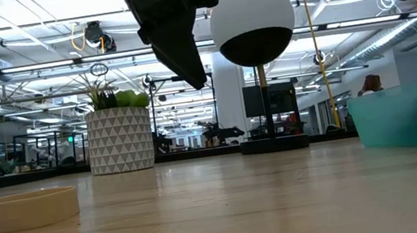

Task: Pick and place rubber bands into bin
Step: Put the green rubber band into the bin

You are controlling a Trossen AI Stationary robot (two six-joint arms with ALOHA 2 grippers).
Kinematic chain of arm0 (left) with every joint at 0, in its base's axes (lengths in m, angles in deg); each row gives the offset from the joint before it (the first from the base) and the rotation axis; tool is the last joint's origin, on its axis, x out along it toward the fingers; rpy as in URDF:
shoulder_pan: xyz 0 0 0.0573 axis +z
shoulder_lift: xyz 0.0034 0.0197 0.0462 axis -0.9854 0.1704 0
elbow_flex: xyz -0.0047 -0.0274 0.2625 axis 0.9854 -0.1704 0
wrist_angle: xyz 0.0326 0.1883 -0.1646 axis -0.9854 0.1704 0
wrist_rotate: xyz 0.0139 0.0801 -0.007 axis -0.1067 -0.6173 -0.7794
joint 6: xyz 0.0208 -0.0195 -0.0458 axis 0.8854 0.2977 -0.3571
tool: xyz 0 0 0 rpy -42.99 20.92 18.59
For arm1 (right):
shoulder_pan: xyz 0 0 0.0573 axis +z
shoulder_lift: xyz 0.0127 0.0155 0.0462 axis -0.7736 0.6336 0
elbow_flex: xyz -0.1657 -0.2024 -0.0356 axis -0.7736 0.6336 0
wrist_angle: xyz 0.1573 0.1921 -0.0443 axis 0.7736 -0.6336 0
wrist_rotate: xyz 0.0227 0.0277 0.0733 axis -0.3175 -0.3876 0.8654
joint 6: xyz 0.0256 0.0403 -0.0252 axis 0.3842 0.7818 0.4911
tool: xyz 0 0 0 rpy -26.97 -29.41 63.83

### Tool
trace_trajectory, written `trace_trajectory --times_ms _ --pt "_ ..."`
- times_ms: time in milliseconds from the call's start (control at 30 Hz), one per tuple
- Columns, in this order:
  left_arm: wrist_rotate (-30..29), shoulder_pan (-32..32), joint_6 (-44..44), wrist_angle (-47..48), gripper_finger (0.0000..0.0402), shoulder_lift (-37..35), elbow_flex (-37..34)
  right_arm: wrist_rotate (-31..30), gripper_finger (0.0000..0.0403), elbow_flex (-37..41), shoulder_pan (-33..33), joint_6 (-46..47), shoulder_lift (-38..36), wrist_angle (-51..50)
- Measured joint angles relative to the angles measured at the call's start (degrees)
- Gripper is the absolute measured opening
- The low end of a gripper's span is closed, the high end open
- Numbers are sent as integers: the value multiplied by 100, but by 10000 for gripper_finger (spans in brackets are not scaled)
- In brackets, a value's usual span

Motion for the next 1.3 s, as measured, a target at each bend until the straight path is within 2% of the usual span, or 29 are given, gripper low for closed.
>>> trace_trajectory --times_ms 100,200,300,800,967,1300 --pt "0 0 0 33 246 0 0 11 161 -205 23 183 477 -214" --pt "0 0 -10 185 246 0 0 315 157 -297 100 235 838 -77" --pt "1 0 -134 380 246 0 0 507 156 -298 171 310 1168 225" --pt "2 9 -269 644 246 0 0 608 155 -296 162 231 2777 1842" --pt "4 9 -269 646 246 0 1 1059 155 -296 107 288 3192 2292" --pt "3 9 -270 646 246 0 2 1051 155 -293 107 427 3732 2713"
